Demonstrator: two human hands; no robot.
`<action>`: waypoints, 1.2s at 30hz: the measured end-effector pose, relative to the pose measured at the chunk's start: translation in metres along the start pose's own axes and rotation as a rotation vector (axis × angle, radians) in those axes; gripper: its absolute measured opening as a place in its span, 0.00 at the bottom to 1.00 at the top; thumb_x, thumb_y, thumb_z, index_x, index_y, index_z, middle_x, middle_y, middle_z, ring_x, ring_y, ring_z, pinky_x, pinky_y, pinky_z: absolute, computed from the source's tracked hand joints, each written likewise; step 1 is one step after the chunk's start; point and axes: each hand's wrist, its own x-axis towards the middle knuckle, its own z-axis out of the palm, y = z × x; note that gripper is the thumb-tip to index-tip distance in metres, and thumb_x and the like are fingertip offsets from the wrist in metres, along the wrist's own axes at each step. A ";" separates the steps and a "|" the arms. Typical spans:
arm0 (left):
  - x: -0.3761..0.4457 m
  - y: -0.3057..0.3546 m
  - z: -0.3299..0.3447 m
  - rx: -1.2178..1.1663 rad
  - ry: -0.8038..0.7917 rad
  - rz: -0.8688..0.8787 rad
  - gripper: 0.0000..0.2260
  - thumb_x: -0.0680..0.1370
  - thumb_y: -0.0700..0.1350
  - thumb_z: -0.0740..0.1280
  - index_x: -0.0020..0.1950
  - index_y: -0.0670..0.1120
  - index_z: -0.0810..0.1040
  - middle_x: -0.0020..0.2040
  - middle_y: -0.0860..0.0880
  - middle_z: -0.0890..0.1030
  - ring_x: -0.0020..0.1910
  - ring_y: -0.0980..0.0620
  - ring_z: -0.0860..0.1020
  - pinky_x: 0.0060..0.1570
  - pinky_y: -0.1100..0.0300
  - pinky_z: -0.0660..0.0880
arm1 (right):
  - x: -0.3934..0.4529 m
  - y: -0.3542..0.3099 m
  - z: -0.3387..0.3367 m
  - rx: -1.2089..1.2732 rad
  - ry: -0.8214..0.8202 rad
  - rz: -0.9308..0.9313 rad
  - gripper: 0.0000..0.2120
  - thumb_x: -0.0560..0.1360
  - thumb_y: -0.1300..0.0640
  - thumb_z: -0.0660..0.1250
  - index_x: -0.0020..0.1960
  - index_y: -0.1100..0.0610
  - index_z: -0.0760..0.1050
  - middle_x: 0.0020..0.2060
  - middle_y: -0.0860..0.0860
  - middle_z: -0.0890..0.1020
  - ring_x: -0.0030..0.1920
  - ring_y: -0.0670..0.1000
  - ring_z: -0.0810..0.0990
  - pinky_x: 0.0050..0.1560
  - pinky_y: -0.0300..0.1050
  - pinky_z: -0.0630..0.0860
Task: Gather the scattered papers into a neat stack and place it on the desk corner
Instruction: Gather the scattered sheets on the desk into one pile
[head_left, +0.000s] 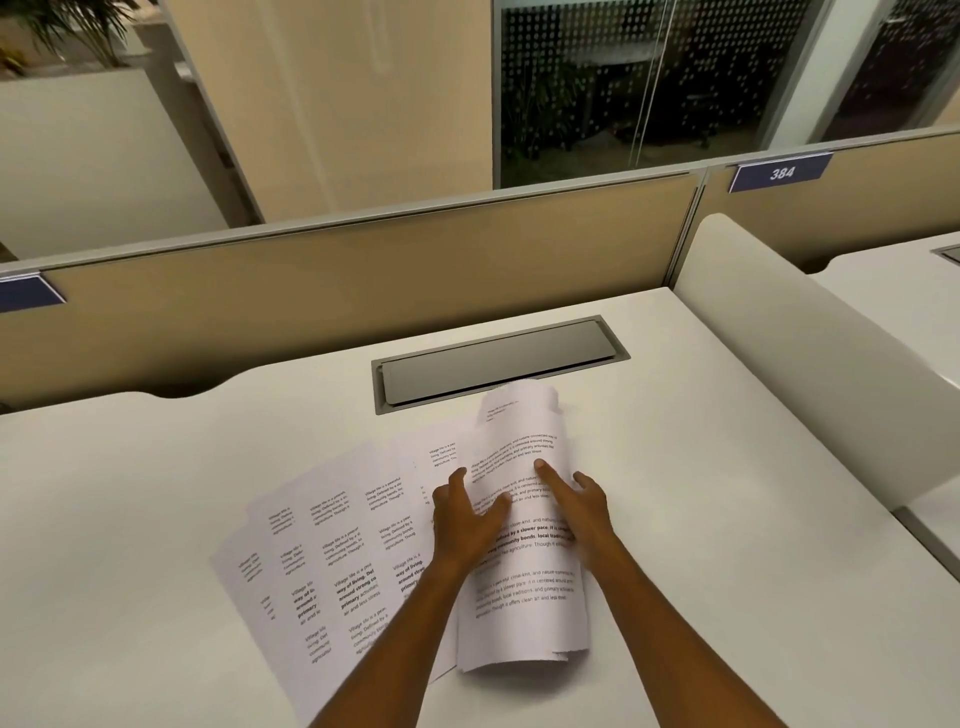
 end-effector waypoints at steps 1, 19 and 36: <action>0.000 0.000 0.000 0.000 0.002 0.001 0.36 0.72 0.59 0.71 0.75 0.50 0.60 0.72 0.43 0.66 0.69 0.44 0.69 0.65 0.48 0.71 | 0.004 0.003 -0.001 0.026 -0.028 0.012 0.55 0.52 0.27 0.76 0.70 0.54 0.68 0.62 0.52 0.80 0.56 0.55 0.83 0.57 0.56 0.80; -0.010 -0.009 -0.006 -0.077 0.003 0.024 0.37 0.70 0.71 0.61 0.72 0.49 0.67 0.67 0.47 0.75 0.63 0.46 0.76 0.62 0.47 0.76 | -0.010 -0.019 0.010 0.141 -0.326 -0.036 0.29 0.61 0.51 0.82 0.58 0.57 0.77 0.50 0.56 0.86 0.49 0.58 0.86 0.52 0.59 0.82; -0.021 -0.028 -0.020 0.228 0.116 -0.106 0.29 0.73 0.54 0.72 0.71 0.49 0.67 0.69 0.42 0.69 0.69 0.42 0.67 0.66 0.49 0.69 | 0.009 -0.022 -0.005 -0.676 0.008 -0.220 0.39 0.65 0.56 0.80 0.70 0.62 0.66 0.66 0.59 0.75 0.66 0.59 0.74 0.64 0.50 0.71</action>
